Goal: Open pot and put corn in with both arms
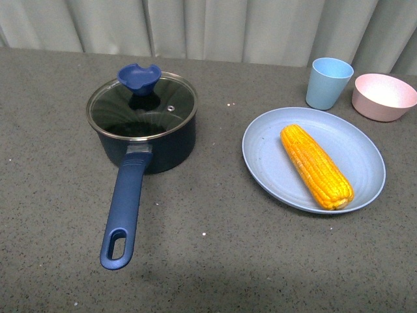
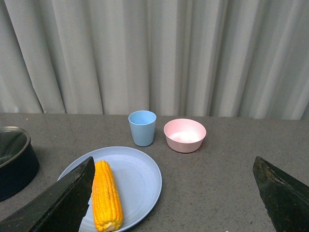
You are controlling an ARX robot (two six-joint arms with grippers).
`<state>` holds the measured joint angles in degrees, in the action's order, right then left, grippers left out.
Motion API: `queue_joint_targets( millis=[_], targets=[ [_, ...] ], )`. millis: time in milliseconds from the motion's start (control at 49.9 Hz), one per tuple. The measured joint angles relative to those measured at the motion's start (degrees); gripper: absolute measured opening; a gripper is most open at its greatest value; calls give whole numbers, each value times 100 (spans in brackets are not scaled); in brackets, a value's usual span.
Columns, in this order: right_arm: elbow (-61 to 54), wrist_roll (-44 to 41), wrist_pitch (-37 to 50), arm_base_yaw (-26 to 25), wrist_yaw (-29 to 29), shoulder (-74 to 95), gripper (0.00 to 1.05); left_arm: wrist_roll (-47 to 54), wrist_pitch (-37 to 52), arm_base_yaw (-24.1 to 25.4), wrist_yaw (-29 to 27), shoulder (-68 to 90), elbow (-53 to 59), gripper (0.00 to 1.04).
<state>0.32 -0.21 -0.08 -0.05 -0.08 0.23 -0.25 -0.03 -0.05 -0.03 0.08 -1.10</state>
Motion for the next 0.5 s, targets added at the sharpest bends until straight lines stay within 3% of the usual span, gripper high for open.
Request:
queue_joint_targets(
  millis=[501],
  targets=[
    [0, 0, 0, 0, 0, 0, 96, 0, 0, 0, 0, 0, -2, 98]
  ],
)
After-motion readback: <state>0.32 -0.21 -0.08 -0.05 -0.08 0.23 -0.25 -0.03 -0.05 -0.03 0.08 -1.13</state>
